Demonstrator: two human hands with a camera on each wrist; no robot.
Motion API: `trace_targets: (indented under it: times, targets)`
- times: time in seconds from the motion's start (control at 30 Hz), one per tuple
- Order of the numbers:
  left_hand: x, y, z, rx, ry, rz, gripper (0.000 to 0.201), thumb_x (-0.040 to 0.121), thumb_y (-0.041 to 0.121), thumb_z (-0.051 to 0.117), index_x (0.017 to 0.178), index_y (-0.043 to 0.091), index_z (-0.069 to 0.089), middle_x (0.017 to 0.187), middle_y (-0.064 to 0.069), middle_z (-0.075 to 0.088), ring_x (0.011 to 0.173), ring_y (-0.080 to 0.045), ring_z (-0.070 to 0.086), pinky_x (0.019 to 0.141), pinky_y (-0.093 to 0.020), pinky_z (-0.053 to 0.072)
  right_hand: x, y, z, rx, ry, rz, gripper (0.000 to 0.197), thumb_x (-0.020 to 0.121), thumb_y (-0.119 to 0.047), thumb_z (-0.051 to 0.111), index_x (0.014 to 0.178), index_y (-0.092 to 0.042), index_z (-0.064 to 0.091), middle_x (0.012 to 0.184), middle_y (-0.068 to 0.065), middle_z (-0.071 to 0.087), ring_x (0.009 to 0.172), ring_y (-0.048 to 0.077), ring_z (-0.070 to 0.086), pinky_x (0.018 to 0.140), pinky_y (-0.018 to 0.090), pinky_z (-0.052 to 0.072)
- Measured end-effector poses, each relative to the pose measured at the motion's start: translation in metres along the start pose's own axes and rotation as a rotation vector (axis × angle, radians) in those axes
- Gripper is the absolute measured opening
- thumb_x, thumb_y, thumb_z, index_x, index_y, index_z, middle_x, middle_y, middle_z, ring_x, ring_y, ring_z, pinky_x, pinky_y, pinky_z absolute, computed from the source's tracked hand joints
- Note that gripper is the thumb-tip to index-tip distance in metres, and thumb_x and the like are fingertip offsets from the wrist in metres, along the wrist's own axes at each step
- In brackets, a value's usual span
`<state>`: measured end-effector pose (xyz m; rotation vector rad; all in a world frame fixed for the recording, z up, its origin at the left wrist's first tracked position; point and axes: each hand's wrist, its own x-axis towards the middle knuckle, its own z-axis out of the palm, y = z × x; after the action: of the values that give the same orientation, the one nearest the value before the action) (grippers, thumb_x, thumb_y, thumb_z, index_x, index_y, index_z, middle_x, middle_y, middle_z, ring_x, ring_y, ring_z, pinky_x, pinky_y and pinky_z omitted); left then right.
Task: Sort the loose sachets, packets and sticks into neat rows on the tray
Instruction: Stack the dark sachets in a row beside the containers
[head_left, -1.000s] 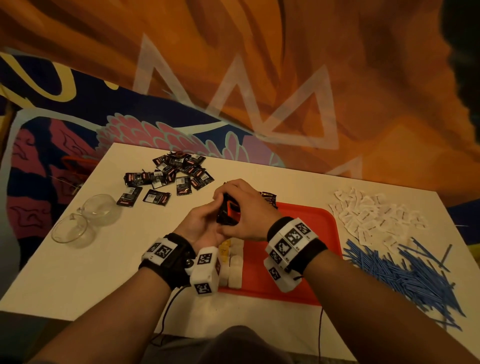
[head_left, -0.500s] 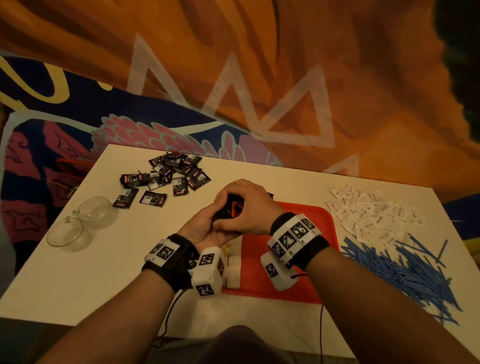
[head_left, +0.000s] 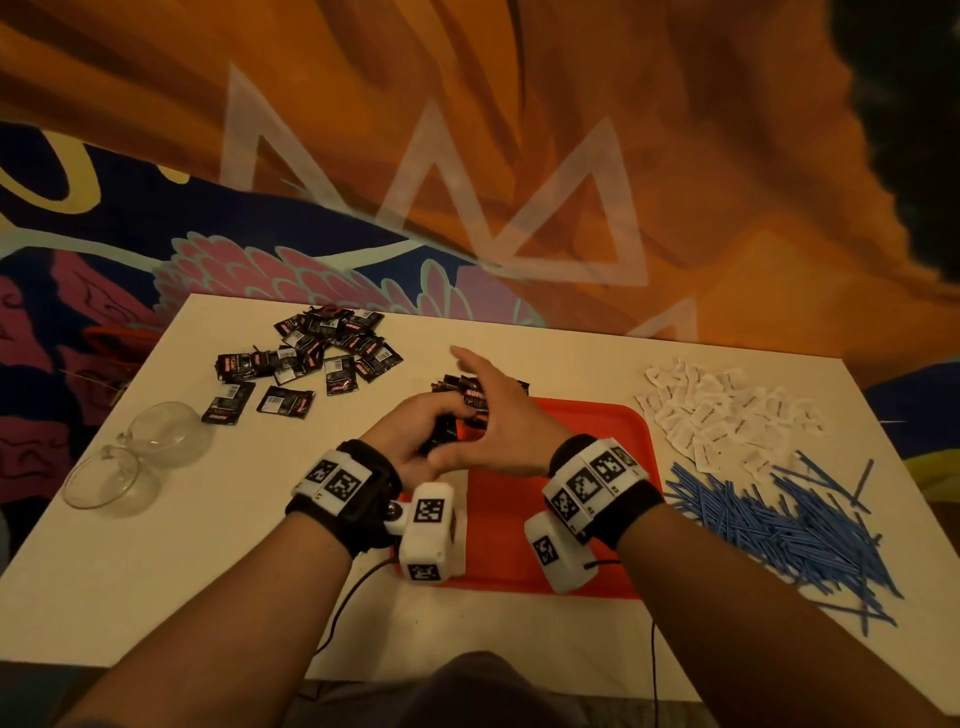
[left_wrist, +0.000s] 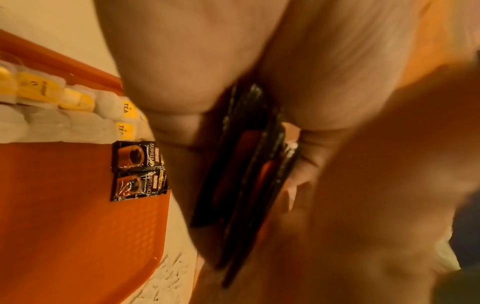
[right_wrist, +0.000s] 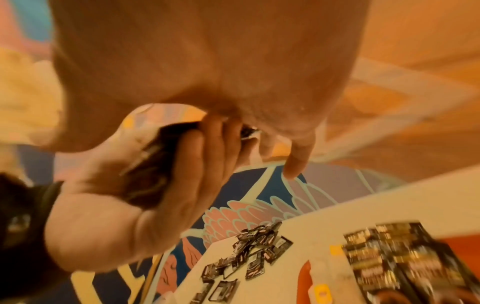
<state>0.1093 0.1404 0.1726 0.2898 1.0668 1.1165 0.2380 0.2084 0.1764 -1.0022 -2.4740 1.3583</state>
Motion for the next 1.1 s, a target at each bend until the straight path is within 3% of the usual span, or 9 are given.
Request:
trace_targets:
  times: [0.13, 0.27, 0.37, 0.47, 0.63, 0.7, 0.77, 0.87, 1.1]
  targets:
    - [0.013, -0.003, -0.003, 0.103, 0.165, 0.138, 0.015, 0.089, 0.000, 0.059, 0.100, 0.002, 0.069, 0.094, -0.019, 0.072, 0.081, -0.028, 0.072, 0.078, -0.040, 0.059, -0.005, 0.021, 0.000, 0.363, 0.338, 0.267, 0.069, 0.077, -0.043, 0.080, 0.133, -0.020, 0.047, 0.123, -0.002, 0.057, 0.109, 0.016, 0.060, 0.089, 0.034, 0.054]
    - [0.025, -0.014, -0.006, 0.181, 0.286, 0.209, 0.026, 0.086, -0.003, 0.067, 0.112, -0.003, 0.067, 0.108, -0.026, 0.070, 0.102, -0.043, 0.068, 0.095, -0.060, 0.051, -0.010, 0.038, 0.006, 0.674, 0.287, 0.358, 0.012, 0.086, -0.011, 0.074, 0.090, -0.013, 0.063, 0.094, 0.012, 0.067, 0.079, 0.020, 0.066, 0.059, 0.025, 0.056]
    - [0.030, -0.020, -0.005, 0.192, 0.333, 0.249, 0.022, 0.086, -0.007, 0.066, 0.106, 0.001, 0.069, 0.104, -0.021, 0.073, 0.100, -0.038, 0.070, 0.093, -0.054, 0.055, -0.008, 0.046, 0.011, 0.666, 0.341, 0.351, 0.013, 0.086, -0.004, 0.072, 0.083, -0.014, 0.063, 0.085, 0.009, 0.067, 0.070, 0.016, 0.065, 0.052, 0.022, 0.053]
    - [0.034, -0.021, -0.007, 0.114, 0.361, 0.248, 0.012, 0.089, -0.001, 0.067, 0.096, 0.008, 0.069, 0.087, -0.010, 0.075, 0.085, -0.025, 0.073, 0.077, -0.040, 0.059, -0.005, 0.058, 0.017, 0.564, 0.303, 0.333, 0.018, 0.084, 0.000, 0.072, 0.081, -0.016, 0.062, 0.070, 0.002, 0.062, 0.061, 0.016, 0.061, 0.055, 0.027, 0.052]
    - [0.047, -0.029, -0.013, 0.104, 0.434, 0.156, 0.007, 0.087, 0.001, 0.068, 0.090, 0.007, 0.070, 0.082, -0.011, 0.072, 0.075, -0.025, 0.070, 0.074, -0.039, 0.058, -0.002, 0.079, 0.030, 0.514, 0.179, 0.323, 0.022, 0.083, 0.000, 0.073, 0.080, -0.019, 0.062, 0.044, -0.017, 0.051, 0.057, 0.010, 0.050, 0.067, 0.035, 0.049]
    - [0.052, -0.035, -0.015, 0.092, 0.457, 0.126, 0.007, 0.088, 0.002, 0.067, 0.090, 0.008, 0.070, 0.080, -0.010, 0.073, 0.073, -0.024, 0.071, 0.067, -0.035, 0.058, -0.002, 0.089, 0.034, 0.444, 0.148, 0.308, 0.014, 0.082, -0.006, 0.076, 0.080, -0.016, 0.066, 0.051, -0.019, 0.055, 0.059, 0.006, 0.050, 0.066, 0.026, 0.043]
    - [0.057, -0.042, -0.019, 0.106, 0.512, 0.125, 0.005, 0.089, 0.007, 0.069, 0.091, 0.011, 0.071, 0.083, -0.008, 0.074, 0.074, -0.022, 0.072, 0.066, -0.034, 0.058, -0.003, 0.100, 0.038, 0.334, 0.148, 0.318, 0.013, 0.082, -0.014, 0.078, 0.093, -0.012, 0.072, 0.075, -0.015, 0.064, 0.071, 0.004, 0.058, 0.069, 0.019, 0.044]
    - [0.061, -0.047, -0.029, 0.035, 0.608, 0.092, 0.007, 0.092, 0.012, 0.066, 0.096, 0.006, 0.067, 0.078, -0.009, 0.070, 0.064, -0.024, 0.066, 0.065, -0.038, 0.055, -0.004, 0.124, 0.042, 0.254, 0.219, 0.411, 0.023, 0.082, -0.021, 0.077, 0.104, -0.013, 0.074, 0.096, -0.003, 0.070, 0.089, 0.010, 0.063, 0.080, 0.023, 0.051]
    - [0.053, -0.067, -0.052, -0.271, 0.488, -0.017, 0.017, 0.098, 0.016, 0.042, 0.093, 0.010, 0.057, 0.072, -0.006, 0.060, 0.060, -0.018, 0.057, 0.056, -0.027, 0.051, 0.019, 0.169, 0.048, 0.132, 0.224, 0.642, 0.024, 0.089, -0.026, 0.070, 0.112, -0.019, 0.070, 0.121, -0.004, 0.066, 0.095, 0.004, 0.052, 0.077, 0.016, 0.040]
